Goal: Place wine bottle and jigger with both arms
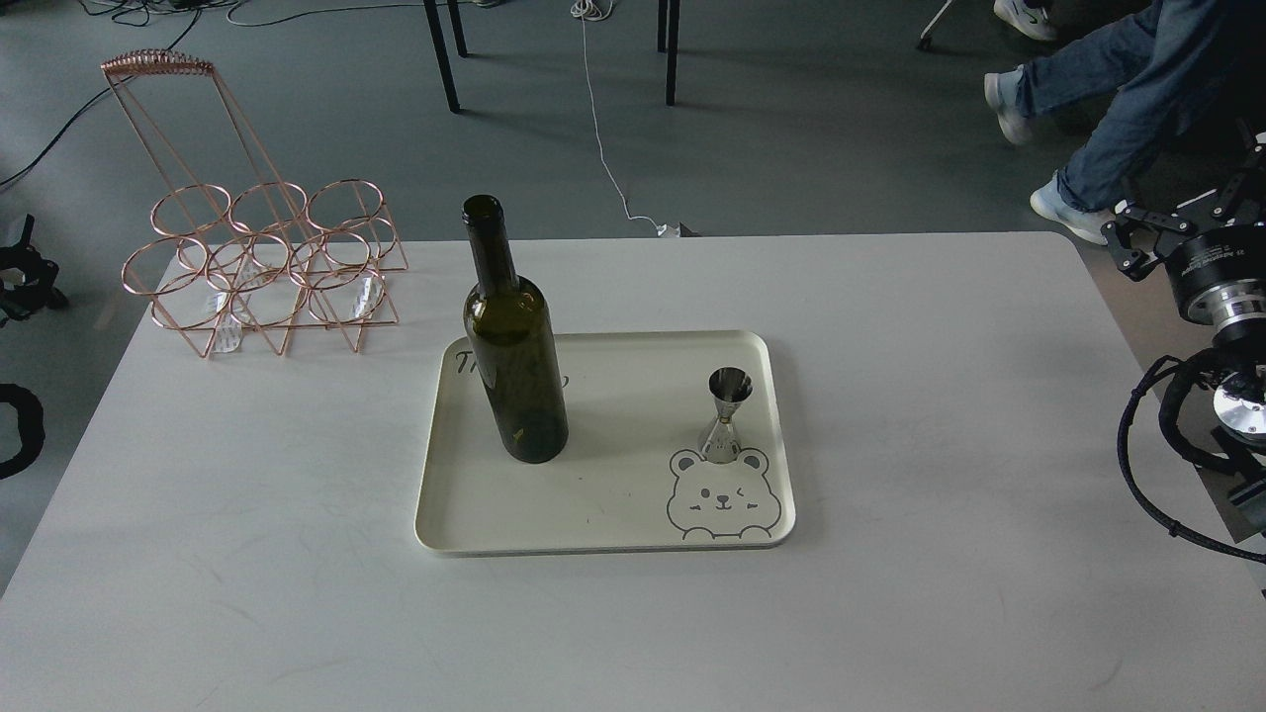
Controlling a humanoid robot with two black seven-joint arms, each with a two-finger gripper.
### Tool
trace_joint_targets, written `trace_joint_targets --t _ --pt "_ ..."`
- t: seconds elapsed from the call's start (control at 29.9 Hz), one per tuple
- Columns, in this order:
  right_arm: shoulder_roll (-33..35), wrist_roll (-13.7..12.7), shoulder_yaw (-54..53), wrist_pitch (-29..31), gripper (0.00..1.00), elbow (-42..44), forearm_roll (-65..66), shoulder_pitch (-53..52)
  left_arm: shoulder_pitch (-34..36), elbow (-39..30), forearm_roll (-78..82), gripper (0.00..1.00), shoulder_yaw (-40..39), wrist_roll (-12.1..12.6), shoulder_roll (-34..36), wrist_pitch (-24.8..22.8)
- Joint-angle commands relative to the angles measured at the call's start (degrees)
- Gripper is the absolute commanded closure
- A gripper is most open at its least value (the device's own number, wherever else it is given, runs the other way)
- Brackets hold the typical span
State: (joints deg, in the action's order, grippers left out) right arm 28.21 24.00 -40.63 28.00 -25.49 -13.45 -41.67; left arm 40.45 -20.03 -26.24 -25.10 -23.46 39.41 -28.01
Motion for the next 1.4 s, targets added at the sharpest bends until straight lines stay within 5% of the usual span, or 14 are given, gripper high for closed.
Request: trace_joint_targets --t 0.0,0.33,0.63,0.94,1.37 --pt "0.0 0.2 -0.2 0.0 0.01 0.0 0.0 -0.1 0.1 0.0 0.1 0.01 0.0 -0.1 0.0 0.0" --pt "1.1 0.6 1.3 0.0 0.01 -3.6 1.3 0.0 0.9 -0.1 0.1 0.01 -0.3 -0.4 -0.3 0.0" --pt "17.1 3.0 8.5 -0.3 0.02 -24.5 14.5 2.6 2.7 -0.5 2.6 0.01 0.1 0.0 -0.4 0.0" --pt "26.7 4.0 9.3 -17.3 0.02 -45.8 47.8 9.8 3.1 -0.6 3.7 0.01 -0.4 -0.3 -0.5 0.0" --pt "22.2 4.0 16.0 -36.9 0.02 -54.1 94.3 13.6 3.1 -0.5 3.7 0.01 -0.1 -0.5 -0.7 0.0"
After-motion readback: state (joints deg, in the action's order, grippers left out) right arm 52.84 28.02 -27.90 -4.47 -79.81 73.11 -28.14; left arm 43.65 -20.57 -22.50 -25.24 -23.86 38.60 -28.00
